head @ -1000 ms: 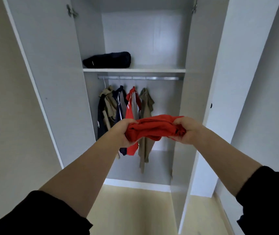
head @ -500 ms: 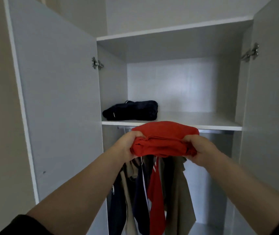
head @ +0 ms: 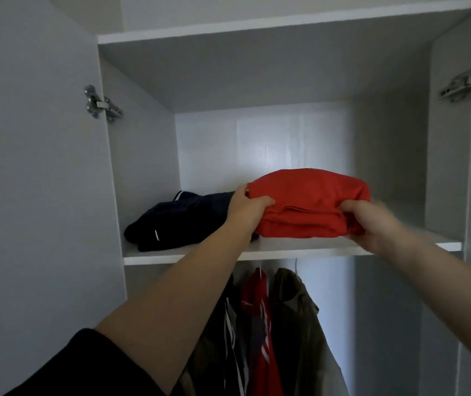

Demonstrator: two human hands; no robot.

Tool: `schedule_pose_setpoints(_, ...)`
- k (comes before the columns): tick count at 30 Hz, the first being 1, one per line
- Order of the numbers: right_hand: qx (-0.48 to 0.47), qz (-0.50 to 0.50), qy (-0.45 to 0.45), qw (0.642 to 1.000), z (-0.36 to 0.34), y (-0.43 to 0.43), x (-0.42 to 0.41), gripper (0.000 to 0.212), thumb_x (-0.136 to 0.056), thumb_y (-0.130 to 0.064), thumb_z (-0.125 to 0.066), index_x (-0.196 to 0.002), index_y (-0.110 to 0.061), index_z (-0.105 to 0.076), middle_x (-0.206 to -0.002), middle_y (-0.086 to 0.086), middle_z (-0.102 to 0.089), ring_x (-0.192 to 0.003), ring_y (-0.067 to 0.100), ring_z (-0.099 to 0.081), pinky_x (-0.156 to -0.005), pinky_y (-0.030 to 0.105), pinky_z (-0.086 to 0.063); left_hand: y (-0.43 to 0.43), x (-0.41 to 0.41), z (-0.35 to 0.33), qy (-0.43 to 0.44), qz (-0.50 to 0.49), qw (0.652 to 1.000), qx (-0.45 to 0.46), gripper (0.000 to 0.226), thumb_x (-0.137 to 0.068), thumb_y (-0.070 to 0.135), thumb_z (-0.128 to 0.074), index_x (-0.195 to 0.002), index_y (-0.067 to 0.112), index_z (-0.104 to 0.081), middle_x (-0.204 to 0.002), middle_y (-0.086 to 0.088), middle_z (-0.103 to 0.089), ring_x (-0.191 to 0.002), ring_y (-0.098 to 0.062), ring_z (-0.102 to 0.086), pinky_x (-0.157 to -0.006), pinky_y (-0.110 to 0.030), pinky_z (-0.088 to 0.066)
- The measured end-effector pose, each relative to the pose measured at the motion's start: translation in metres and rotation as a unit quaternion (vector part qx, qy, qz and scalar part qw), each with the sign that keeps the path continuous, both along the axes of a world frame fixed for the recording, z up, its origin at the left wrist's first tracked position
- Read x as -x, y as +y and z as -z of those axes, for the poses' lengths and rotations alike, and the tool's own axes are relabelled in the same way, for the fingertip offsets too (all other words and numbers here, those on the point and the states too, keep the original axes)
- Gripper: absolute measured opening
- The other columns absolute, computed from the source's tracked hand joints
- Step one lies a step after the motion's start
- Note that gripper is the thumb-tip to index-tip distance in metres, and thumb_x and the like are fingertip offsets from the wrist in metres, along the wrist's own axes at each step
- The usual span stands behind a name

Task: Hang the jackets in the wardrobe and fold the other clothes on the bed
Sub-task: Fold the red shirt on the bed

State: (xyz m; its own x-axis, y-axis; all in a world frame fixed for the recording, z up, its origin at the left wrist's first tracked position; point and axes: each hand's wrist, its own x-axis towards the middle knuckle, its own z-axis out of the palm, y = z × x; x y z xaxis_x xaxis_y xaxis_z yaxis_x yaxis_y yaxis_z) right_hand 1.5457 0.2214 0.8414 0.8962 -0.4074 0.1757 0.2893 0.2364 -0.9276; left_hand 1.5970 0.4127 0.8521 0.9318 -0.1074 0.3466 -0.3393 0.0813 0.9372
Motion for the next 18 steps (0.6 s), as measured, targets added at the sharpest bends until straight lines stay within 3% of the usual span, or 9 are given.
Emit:
schedule_pose_setpoints(3, 0.02, -0.016, 0.004, 1.0, -0.005, -0.037, -0.039, 0.021, -0.087, 0.004, -0.052, -0.103, -0.008, -0.059, -0.057, 0.001, -0.068, -0.047, 0.011, -0.064, -0.042, 0.025, -0.051, -0.031, -0.043, -0.005, -0.153, -0.111, 0.974, -0.125, 0.076, -0.086, 0.015, -0.059, -0.15, 0.025, -0.021, -0.148, -0.004, -0.03, -0.129, -0.022, -0.039, -0.098, -0.03, -0.041)
schedule_pose_setpoints(6, 0.19, -0.025, 0.16, 0.968, 0.016, -0.068, -0.077, 0.037, -0.091, -0.012, -0.06, -0.125, 0.0, -0.052, -0.09, 0.011, -0.07, -0.076, 0.022, -0.068, -0.061, 0.029, -0.056, -0.057, -0.08, 0.016, -0.272, -0.163, 0.845, -0.43, 0.069, -0.091, 0.023, -0.053, -0.151, 0.023, -0.02, -0.159, -0.004, -0.01, -0.143, -0.026, -0.014, -0.115, -0.042, -0.022)
schedule_pose_setpoints(8, 0.421, 0.091, 0.254, 0.866, 0.028, -0.089, -0.101, 0.062, -0.088, -0.027, -0.067, -0.137, 0.002, -0.04, -0.126, 0.016, -0.056, -0.11, 0.031, -0.057, -0.085, 0.033, -0.047, -0.071, -0.102, 0.036, -0.271, -0.089, 0.768, -0.574, 0.064, -0.097, 0.036, -0.045, -0.153, 0.023, -0.016, -0.159, -0.005, -0.014, -0.145, -0.027, -0.013, -0.117, -0.047, -0.016)
schedule_pose_setpoints(9, 0.516, 0.157, 0.237, 0.808, 0.031, -0.098, -0.111, 0.072, -0.087, -0.034, -0.067, -0.141, -0.001, -0.034, -0.138, 0.017, -0.047, -0.124, 0.033, -0.048, -0.096, 0.034, -0.041, -0.077, -0.113, 0.044, -0.253, -0.037, 0.748, -0.613, 0.064, -0.098, 0.043, -0.041, -0.153, 0.023, -0.015, -0.159, -0.005, -0.018, -0.144, -0.028, -0.016, -0.116, -0.047, -0.019)
schedule_pose_setpoints(10, 0.567, 0.164, 0.187, 0.785, 0.031, -0.105, -0.119, 0.078, -0.086, -0.04, -0.067, -0.145, -0.006, -0.03, -0.145, 0.016, -0.04, -0.131, 0.031, -0.041, -0.105, 0.034, -0.036, -0.083, -0.124, 0.05, -0.233, 0.009, 0.732, -0.641, 0.067, -0.097, 0.051, -0.038, -0.153, 0.023, -0.013, -0.158, -0.005, -0.02, -0.144, -0.028, -0.019, -0.116, -0.046, -0.021)
schedule_pose_setpoints(12, 0.623, 0.025, 0.106, 0.774, 0.027, -0.116, -0.134, 0.084, -0.082, -0.056, -0.063, -0.148, -0.018, -0.028, -0.148, 0.003, -0.037, -0.136, 0.021, -0.036, -0.112, 0.029, -0.029, -0.093, -0.144, 0.051, -0.217, 0.048, 0.689, -0.689, 0.077, -0.093, 0.063, -0.035, -0.153, 0.022, -0.012, -0.158, -0.004, -0.02, -0.143, -0.028, -0.019, -0.116, -0.045, -0.021)
schedule_pose_setpoints(14, 0.675, -0.145, 0.122, 0.713, 0.027, -0.118, -0.148, 0.082, -0.077, -0.067, -0.058, -0.145, -0.031, -0.03, -0.144, -0.015, -0.036, -0.135, 0.011, -0.035, -0.109, 0.017, -0.028, -0.101, -0.163, 0.047, -0.213, 0.042, 0.66, -0.72, 0.078, -0.093, 0.062, -0.038, -0.153, 0.02, -0.01, -0.159, -0.004, -0.017, -0.144, -0.028, -0.019, -0.116, -0.044, -0.021)
schedule_pose_setpoints(16, 0.732, -0.19, 0.141, 0.639, 0.029, -0.124, -0.172, 0.082, -0.08, -0.064, -0.059, -0.147, -0.034, -0.023, -0.149, -0.012, -0.03, -0.139, 0.012, -0.029, -0.112, 0.02, -0.025, -0.109, -0.183, 0.043, -0.196, 0.032, 0.641, -0.741, 0.077, -0.095, 0.056, -0.04, -0.153, 0.017, -0.006, -0.16, -0.006, -0.012, -0.144, -0.028, -0.018, -0.117, -0.041, -0.019)
schedule_pose_setpoints(18, 0.76, -0.158, 0.154, 0.611, 0.028, -0.131, -0.202, 0.088, -0.084, -0.059, -0.058, -0.152, -0.028, -0.012, -0.157, -0.005, -0.017, -0.144, 0.016, -0.02, -0.117, 0.031, -0.019, -0.118, -0.202, 0.041, -0.168, 0.023, 0.631, -0.757, 0.077, -0.096, 0.053, -0.039, -0.153, 0.015, -0.004, -0.16, -0.008, -0.01, -0.144, -0.029, -0.018, -0.117, -0.039, -0.019)
